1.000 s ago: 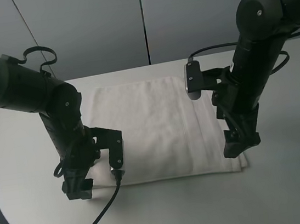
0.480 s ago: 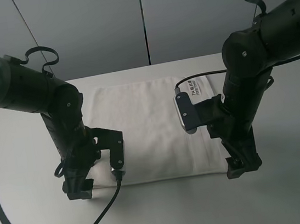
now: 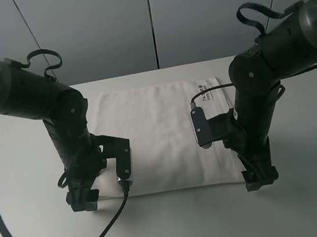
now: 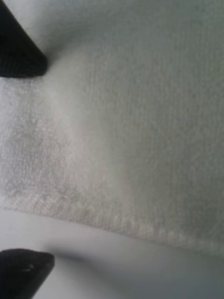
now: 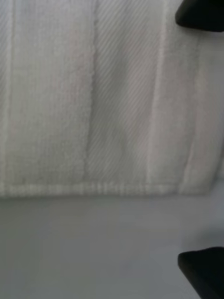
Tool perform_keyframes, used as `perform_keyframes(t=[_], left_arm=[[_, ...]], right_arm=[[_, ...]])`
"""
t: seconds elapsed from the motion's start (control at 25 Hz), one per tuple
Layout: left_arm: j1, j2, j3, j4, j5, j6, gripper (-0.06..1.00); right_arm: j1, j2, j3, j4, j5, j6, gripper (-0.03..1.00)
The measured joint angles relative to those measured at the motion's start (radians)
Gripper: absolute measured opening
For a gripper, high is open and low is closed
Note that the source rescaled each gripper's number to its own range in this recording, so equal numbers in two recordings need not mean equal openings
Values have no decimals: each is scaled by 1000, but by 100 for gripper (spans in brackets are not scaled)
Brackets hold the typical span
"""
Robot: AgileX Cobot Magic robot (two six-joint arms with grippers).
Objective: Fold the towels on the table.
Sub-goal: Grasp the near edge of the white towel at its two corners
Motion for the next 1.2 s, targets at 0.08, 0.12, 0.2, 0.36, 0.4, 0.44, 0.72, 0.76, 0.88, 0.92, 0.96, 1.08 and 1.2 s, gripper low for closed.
perform_keyframes(t=[0.08,0.12,0.2,0.36,0.4,0.44,0.72,0.76,0.88,0.92,0.96,1.08,1.2], left_arm=[[0,0,0,0,0,0,95],[0,0,0,0,0,0,95],[0,2,0,0,0,0,95],[0,2,0,0,-2,0,95],[0,2,0,0,-2,0,95],[0,2,0,0,-2,0,95],[0,2,0,-3,-2,0,95],[0,2,0,-3,-2,0,95],[0,2,0,-3,-2,0,95],[0,2,0,-3,-2,0,95],[0,2,0,-3,-2,0,95],[0,2,0,-3,-4,2,95],[0,2,0,-4,-8,2,94]], right_arm=[[0,14,14,-2,-14,4,100],[0,22,19,-7,-20,4,100],[0,27,26,-6,-26,10,100],[2,27,47,-10,-59,20,100],[4,27,54,-13,-69,25,100],[6,27,64,-16,-83,25,98],[7,18,108,-32,-189,32,24],[7,18,108,-37,-200,32,13],[7,18,110,-49,-211,32,0],[7,18,110,-50,-211,32,0],[7,18,110,-52,-211,32,0],[7,18,110,-52,-212,32,0],[7,18,110,-52,-212,32,0]])
